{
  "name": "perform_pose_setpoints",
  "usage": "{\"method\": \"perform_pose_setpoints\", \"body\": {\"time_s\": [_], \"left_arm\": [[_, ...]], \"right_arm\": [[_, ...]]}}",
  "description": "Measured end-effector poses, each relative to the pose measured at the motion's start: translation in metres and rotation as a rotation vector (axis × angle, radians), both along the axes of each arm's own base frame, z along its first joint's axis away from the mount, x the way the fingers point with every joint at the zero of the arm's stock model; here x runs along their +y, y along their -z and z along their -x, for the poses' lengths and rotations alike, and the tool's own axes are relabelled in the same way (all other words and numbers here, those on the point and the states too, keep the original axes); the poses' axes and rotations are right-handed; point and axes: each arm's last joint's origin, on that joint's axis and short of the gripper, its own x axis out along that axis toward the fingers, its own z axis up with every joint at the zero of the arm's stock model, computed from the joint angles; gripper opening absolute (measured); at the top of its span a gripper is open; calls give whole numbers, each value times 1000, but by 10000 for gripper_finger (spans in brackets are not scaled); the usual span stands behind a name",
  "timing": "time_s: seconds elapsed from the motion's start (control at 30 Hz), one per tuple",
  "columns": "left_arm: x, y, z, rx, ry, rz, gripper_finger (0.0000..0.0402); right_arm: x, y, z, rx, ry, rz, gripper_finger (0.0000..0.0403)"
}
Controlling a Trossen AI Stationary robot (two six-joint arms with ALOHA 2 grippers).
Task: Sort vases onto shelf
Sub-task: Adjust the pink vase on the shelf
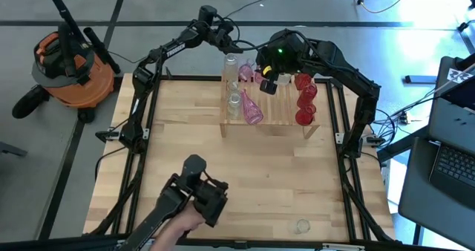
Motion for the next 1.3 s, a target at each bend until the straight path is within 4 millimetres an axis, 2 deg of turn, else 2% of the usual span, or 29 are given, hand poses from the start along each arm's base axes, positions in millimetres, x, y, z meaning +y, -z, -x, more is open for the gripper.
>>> {"method": "perform_pose_setpoints", "body": {"time_s": [0.37, 0.57, 0.7, 0.9, 1.3], "left_arm": [[8, 5, 5, 13, -55, -9, 0], [20, 34, 8, 68, -86, 80, 0], [25, 46, 4, 81, -118, 92, 0], [28, 46, -4, 85, -222, 49, 0], [13, 57, -29, 121, -245, 40, 0]], "right_arm": [[0, 0, 0, -8, 12, -11, 117], [0, 0, 0, -10, 16, -15, 117], [0, 0, 0, -11, 17, -16, 117], [0, 0, 0, -11, 17, -16, 117], [0, 0, 0, -11, 27, -12, 117]]}}
